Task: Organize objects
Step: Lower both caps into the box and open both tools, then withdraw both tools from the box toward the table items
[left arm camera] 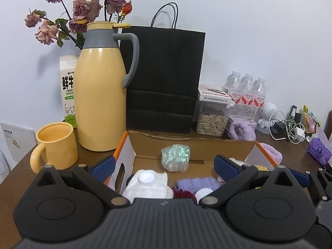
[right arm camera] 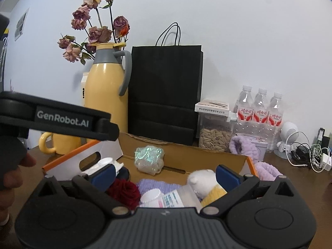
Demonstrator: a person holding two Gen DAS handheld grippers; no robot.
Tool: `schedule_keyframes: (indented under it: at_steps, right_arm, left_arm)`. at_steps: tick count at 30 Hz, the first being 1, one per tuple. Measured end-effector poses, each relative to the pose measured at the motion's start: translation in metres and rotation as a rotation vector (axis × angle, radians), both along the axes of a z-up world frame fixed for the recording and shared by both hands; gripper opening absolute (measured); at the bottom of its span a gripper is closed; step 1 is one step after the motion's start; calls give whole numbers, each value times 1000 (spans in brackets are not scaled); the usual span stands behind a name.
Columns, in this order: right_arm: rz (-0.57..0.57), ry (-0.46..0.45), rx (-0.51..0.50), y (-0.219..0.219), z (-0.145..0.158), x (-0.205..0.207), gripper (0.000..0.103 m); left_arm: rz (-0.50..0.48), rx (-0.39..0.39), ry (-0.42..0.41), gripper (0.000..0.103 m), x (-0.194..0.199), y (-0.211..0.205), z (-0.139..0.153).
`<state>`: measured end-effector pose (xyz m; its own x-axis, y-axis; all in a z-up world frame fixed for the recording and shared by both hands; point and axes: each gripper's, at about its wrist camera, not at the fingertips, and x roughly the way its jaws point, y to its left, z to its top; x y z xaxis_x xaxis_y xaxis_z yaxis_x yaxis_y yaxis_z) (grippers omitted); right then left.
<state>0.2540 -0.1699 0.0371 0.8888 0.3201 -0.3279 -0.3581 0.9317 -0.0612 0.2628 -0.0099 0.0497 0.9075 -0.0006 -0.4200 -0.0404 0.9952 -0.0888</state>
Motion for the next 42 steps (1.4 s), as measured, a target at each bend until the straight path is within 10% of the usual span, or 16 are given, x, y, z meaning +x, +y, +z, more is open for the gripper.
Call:
schedule_keyframes:
  at_steps: [30, 42]
  right_arm:
    - [139, 150, -93, 0, -47, -68, 102]
    - [218, 228, -53, 15, -52, -55, 70]
  left_arm:
    - [-28, 15, 106, 103, -77, 16, -58]
    - [13, -43, 101, 103, -84, 36, -63]
